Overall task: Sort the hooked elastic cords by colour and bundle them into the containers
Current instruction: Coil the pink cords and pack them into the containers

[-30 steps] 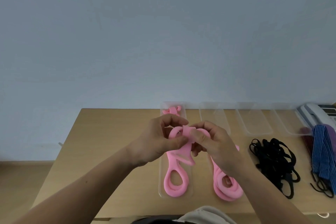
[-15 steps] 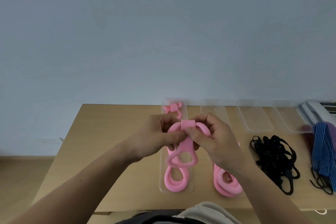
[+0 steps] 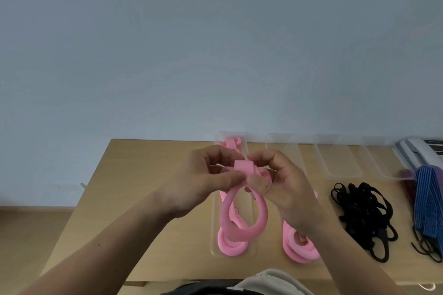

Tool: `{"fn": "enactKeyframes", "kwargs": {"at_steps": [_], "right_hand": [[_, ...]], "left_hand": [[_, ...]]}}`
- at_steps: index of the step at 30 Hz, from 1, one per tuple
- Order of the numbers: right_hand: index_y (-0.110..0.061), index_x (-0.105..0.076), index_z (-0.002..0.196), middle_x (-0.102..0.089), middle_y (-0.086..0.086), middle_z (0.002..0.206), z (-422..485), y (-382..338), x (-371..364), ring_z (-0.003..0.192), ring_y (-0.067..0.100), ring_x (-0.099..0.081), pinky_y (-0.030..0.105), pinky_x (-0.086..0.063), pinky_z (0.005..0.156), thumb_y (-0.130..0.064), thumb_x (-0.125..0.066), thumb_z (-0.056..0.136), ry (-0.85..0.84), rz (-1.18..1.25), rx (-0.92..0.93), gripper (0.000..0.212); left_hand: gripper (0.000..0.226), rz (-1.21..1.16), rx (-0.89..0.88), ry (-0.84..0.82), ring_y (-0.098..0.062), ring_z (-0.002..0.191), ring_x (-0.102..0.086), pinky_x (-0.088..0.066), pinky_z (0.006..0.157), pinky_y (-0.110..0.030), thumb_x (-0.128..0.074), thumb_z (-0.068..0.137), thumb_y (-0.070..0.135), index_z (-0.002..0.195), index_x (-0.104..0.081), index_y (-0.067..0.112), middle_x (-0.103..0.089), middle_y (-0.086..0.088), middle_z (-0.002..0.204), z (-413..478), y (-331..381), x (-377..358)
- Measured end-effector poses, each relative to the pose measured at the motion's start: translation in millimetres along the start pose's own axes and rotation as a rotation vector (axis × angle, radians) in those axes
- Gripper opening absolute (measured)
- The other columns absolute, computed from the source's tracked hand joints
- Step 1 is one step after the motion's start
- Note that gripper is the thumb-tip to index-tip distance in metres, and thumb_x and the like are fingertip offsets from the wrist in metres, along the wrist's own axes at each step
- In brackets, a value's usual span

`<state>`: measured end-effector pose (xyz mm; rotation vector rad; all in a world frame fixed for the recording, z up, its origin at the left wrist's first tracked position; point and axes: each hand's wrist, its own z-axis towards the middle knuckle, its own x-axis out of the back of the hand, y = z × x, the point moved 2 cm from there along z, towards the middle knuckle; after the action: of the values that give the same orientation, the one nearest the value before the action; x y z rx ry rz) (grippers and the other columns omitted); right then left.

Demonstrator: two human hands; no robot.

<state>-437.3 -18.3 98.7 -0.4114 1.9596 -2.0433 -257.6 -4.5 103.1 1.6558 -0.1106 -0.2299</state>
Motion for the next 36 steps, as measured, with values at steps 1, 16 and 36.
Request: {"fn": "enactKeyframes", "kwargs": {"at_steps": [1, 16, 36], "right_hand": [[-0.017, -0.063, 0.106, -0.071, -0.001, 0.09, 0.8, -1.0, -0.1, 0.072, 0.021, -0.069, 0.03, -0.056, 0.065, -0.031, -0.076, 0.081, 0.012, 0.014, -0.024, 0.032], [-0.012, -0.068, 0.098, -0.073, 0.011, 0.083, 5.0, -2.7, 3.1, 0.07, 0.029, -0.07, 0.042, -0.059, 0.071, -0.032, -0.074, 0.069, 0.057, -0.091, -0.062, 0.036], [-0.021, -0.065, 0.101, -0.068, -0.002, 0.1, 8.0, 10.6, 10.3, 0.091, 0.022, -0.066, 0.033, -0.057, 0.077, -0.029, -0.08, 0.07, -0.053, -0.087, -0.023, 0.035]], "left_hand": [[0.031, 0.009, -0.018, 0.009, -0.021, 0.079, -0.067, -0.055, 0.074, -0.032, -0.075, 0.074, 0.01, 0.103, -0.067, 0.003, -0.07, -0.011, 0.09, -0.1, 0.6, -0.1], [0.014, 0.155, 0.104, -0.052, -0.024, 0.074, -0.067, -0.056, 0.072, -0.038, -0.076, 0.082, 0.008, 0.091, -0.069, 0.015, -0.071, -0.01, 0.082, -3.3, 4.9, -0.8], [0.029, 0.137, 0.084, -0.07, -0.016, 0.075, -0.066, -0.053, 0.07, -0.026, -0.075, 0.08, -0.002, 0.103, -0.061, 0.009, -0.069, -0.003, 0.083, 4.2, -0.4, 7.3]]}}
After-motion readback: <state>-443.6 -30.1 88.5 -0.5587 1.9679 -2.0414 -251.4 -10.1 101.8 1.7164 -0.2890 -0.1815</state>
